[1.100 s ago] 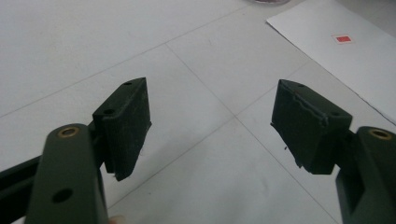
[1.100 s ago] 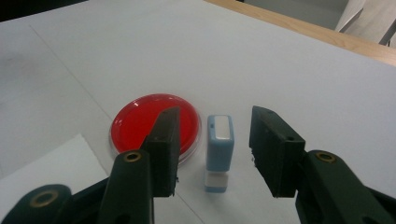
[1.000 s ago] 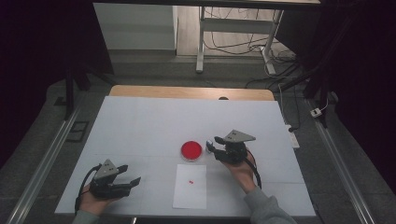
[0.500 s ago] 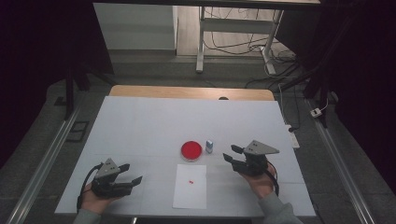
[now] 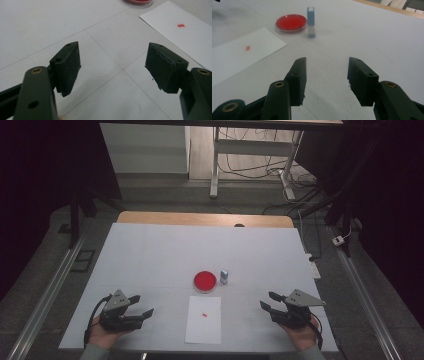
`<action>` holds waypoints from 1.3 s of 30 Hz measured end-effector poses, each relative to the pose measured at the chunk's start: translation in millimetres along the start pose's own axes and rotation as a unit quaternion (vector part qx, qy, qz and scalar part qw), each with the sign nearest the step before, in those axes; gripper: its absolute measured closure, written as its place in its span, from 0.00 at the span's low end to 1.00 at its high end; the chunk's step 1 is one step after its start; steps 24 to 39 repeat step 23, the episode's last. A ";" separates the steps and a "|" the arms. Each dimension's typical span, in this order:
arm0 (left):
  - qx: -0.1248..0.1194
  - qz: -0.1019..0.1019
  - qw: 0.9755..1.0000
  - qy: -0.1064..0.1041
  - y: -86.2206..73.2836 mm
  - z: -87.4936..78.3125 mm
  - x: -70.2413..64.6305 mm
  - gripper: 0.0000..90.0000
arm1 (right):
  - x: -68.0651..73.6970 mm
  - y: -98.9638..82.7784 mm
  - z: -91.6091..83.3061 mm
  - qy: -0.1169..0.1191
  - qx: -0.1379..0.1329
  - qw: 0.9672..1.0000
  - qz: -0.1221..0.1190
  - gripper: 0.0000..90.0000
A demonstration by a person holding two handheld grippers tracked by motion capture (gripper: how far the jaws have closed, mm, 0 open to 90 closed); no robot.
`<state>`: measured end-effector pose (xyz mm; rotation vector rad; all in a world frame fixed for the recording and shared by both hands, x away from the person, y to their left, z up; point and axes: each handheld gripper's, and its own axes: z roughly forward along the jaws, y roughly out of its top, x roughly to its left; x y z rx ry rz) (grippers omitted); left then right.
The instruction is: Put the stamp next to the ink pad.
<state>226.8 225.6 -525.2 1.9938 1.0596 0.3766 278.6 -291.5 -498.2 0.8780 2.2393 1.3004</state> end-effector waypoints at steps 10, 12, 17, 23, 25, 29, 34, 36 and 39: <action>-0.004 0.000 1.000 0.001 1.4 -0.6 0.5 0.32 | -6.2 -7.7 -4.5 -0.007 0.005 1.000 -0.003 0.55; -0.004 0.001 1.000 0.000 1.7 -0.5 0.4 0.32 | -5.4 -7.3 -3.9 -0.004 0.007 1.000 -0.006 0.55; -0.004 0.002 1.000 0.000 1.7 -0.5 0.0 0.32 | -4.7 -7.3 -3.0 -0.006 0.010 1.000 -0.010 0.55; -0.005 0.004 1.000 0.002 1.8 -0.6 0.2 0.32 | -4.8 -6.9 -2.6 -0.004 0.008 1.000 -0.012 0.55; -0.005 0.004 1.000 0.002 1.8 -0.6 0.2 0.32 | -4.8 -6.9 -2.6 -0.004 0.008 1.000 -0.012 0.55; -0.005 0.004 1.000 0.002 1.8 -0.6 0.2 0.32 | -4.8 -6.9 -2.6 -0.004 0.008 1.000 -0.012 0.55; -0.005 0.004 1.000 0.002 1.8 -0.6 0.2 0.32 | -4.8 -6.9 -2.6 -0.004 0.008 1.000 -0.012 0.55; -0.005 0.004 1.000 0.002 1.8 -0.6 0.2 0.32 | -4.8 -6.9 -2.6 -0.004 0.008 1.000 -0.012 0.55; -0.005 0.004 1.000 0.002 1.8 -0.6 0.2 0.32 | -4.8 -6.9 -2.6 -0.004 0.008 1.000 -0.012 0.55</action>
